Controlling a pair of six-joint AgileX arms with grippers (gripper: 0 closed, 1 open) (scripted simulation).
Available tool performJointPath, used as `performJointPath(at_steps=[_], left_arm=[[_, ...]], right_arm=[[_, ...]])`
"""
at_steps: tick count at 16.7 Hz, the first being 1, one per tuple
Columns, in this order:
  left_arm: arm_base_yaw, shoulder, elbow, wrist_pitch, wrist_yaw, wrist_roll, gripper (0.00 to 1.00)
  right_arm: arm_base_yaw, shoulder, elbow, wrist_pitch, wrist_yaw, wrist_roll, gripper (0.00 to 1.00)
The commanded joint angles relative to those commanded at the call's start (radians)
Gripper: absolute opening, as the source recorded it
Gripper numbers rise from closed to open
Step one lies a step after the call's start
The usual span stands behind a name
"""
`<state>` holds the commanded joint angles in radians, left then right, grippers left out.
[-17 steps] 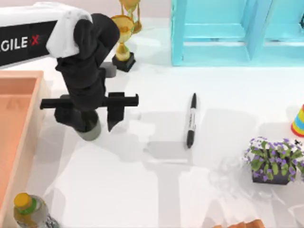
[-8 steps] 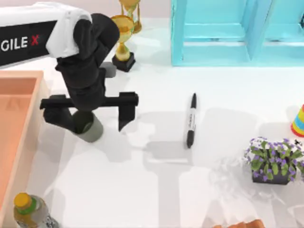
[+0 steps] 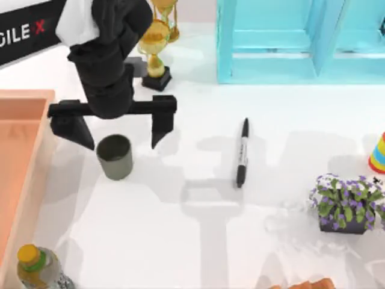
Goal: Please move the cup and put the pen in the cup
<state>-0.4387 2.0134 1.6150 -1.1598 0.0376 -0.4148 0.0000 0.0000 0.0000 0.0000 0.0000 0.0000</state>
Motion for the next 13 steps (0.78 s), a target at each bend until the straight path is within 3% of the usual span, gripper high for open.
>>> performJointPath(at_steps=[8, 13], left_arm=[[-0.005, -0.009, 0.386, -0.390, 0.000, 0.000, 1.00], [-0.004, -0.015, 0.439, -0.444, -0.001, 0.000, 1.00]], right_arm=[[0.000, 0.000, 0.000, 0.000, 0.000, 0.000, 1.00], [0.000, 0.000, 0.000, 0.000, 0.000, 0.000, 1.00]])
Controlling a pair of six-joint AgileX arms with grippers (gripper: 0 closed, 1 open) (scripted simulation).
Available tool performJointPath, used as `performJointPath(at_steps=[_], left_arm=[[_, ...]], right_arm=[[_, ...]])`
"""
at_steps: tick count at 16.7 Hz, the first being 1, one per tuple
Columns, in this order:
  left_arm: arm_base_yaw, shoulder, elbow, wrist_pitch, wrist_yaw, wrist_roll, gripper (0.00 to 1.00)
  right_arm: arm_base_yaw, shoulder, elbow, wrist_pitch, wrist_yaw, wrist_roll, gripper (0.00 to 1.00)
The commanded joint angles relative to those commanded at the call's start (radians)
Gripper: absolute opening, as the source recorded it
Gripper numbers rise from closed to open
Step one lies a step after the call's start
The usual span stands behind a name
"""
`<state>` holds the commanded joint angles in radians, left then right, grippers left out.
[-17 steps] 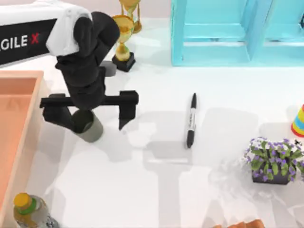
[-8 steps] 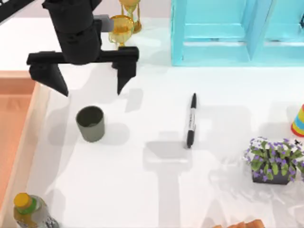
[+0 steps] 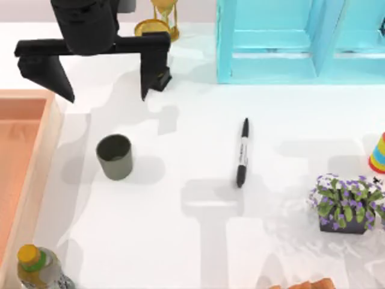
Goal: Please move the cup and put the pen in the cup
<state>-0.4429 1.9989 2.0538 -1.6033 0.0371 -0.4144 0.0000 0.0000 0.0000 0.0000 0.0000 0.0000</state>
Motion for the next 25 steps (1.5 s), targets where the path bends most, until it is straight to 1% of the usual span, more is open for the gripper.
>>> performJointPath(at_steps=[3, 6, 13, 16, 22, 25], left_arm=[[0.002, 0.005, 0.000, 0.003, 0.001, -0.001, 1.00], [-0.028, 0.076, 0.070, 0.021, 0.019, -0.016, 1.00], [-0.183, 0.504, 0.401, 0.123, 0.112, -0.068, 1.00], [-0.228, 0.603, 0.495, 0.163, 0.139, -0.083, 1.00], [-0.231, 0.618, 0.504, 0.171, 0.142, -0.084, 1.00], [-0.239, 0.625, 0.456, 0.231, 0.143, -0.088, 1.00]], right_arm=[[0.000, 0.000, 0.000, 0.000, 0.000, 0.000, 1.00], [0.000, 0.000, 0.000, 0.000, 0.000, 0.000, 1.00], [0.000, 0.000, 0.000, 0.000, 0.000, 0.000, 1.00], [0.000, 0.000, 0.000, 0.000, 0.000, 0.000, 1.00], [0.000, 0.000, 0.000, 0.000, 0.000, 0.000, 1.00], [0.000, 0.000, 0.000, 0.000, 0.000, 0.000, 1.00]])
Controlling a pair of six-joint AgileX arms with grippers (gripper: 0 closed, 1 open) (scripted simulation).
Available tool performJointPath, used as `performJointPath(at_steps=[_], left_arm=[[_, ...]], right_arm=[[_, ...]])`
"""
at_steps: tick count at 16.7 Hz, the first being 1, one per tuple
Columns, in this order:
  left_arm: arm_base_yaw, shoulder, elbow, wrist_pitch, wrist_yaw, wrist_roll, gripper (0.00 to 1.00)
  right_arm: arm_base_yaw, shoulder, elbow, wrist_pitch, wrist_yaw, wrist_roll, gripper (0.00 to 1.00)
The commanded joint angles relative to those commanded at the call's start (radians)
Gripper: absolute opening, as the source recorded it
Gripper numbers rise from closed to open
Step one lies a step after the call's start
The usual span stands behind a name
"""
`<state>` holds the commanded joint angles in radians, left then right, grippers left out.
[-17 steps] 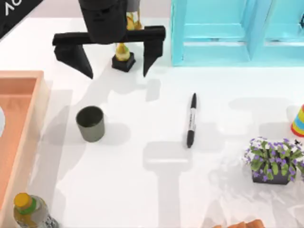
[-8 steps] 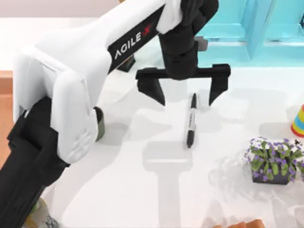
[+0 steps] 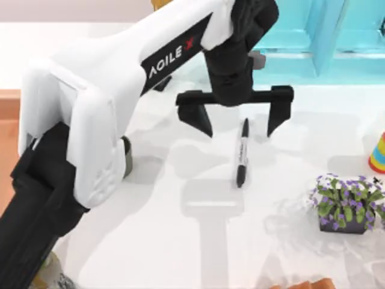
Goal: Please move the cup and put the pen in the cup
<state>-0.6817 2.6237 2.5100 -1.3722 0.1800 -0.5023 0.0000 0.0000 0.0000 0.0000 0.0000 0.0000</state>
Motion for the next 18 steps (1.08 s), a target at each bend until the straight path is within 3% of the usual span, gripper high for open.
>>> performJointPath(at_steps=[8, 13, 18], left_arm=[[-0.027, 0.044, -0.219, 0.268, -0.002, -0.027, 1.00], [-0.029, 0.047, -0.233, 0.284, -0.002, -0.029, 1.00], [-0.029, 0.047, -0.233, 0.284, -0.002, -0.029, 0.62]], right_arm=[[0.000, 0.000, 0.000, 0.000, 0.000, 0.000, 1.00], [0.000, 0.000, 0.000, 0.000, 0.000, 0.000, 1.00], [0.000, 0.000, 0.000, 0.000, 0.000, 0.000, 1.00]])
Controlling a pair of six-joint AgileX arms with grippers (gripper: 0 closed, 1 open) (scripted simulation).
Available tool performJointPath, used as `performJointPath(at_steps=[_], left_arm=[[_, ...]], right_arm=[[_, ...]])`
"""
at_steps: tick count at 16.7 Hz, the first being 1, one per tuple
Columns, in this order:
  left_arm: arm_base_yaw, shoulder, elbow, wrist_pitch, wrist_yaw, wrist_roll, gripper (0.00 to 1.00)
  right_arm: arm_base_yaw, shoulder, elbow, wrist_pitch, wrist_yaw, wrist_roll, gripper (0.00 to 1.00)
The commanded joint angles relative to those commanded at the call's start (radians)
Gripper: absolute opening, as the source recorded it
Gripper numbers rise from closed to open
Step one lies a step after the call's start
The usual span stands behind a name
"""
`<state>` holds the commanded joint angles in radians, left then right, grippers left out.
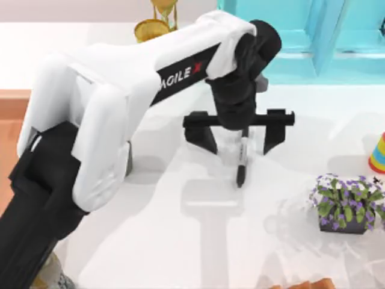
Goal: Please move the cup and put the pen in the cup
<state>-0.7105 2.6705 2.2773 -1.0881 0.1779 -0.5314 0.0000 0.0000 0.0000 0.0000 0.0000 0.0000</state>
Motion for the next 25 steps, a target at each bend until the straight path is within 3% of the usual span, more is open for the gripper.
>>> performJointPath(at_steps=[8, 16, 17, 25], left_arm=[[0.000, 0.000, 0.000, 0.000, 0.000, 0.000, 0.02], [0.000, 0.000, 0.000, 0.000, 0.000, 0.000, 0.00], [0.016, -0.078, -0.017, -0.039, -0.047, 0.038, 0.00], [-0.060, -0.319, -0.208, -0.066, -0.059, -0.041, 0.00]], right_arm=[[0.000, 0.000, 0.000, 0.000, 0.000, 0.000, 1.00], [0.000, 0.000, 0.000, 0.000, 0.000, 0.000, 1.00], [0.000, 0.000, 0.000, 0.000, 0.000, 0.000, 1.00], [0.000, 0.000, 0.000, 0.000, 0.000, 0.000, 1.00]])
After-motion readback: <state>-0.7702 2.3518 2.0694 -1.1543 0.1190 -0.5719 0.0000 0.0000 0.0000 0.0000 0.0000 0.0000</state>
